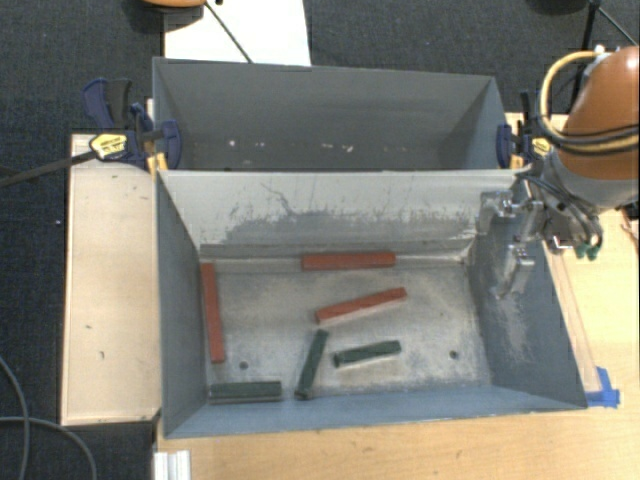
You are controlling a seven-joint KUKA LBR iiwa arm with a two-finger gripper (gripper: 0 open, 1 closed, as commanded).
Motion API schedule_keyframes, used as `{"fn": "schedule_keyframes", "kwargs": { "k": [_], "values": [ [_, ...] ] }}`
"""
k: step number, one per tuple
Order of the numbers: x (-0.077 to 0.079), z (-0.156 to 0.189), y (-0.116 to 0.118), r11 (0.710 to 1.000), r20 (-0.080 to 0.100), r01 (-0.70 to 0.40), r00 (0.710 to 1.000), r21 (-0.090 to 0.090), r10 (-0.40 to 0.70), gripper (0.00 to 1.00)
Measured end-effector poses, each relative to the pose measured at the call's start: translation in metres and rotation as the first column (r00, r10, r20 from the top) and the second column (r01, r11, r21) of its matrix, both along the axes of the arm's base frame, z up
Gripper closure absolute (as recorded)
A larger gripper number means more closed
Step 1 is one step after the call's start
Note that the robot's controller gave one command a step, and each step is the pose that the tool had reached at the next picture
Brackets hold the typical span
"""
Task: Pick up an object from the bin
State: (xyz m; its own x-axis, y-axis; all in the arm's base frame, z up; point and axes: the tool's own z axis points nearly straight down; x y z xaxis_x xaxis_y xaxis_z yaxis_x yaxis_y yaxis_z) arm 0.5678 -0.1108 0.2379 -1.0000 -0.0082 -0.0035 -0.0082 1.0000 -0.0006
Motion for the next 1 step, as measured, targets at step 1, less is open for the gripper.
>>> {"fn": "schedule_keyframes", "kwargs": {
  "k": [1],
  "values": [
    [0.0,0.0,0.0,1.0,0.0,0.0,1.0,0.0,0.0,0.0]
  ]
}}
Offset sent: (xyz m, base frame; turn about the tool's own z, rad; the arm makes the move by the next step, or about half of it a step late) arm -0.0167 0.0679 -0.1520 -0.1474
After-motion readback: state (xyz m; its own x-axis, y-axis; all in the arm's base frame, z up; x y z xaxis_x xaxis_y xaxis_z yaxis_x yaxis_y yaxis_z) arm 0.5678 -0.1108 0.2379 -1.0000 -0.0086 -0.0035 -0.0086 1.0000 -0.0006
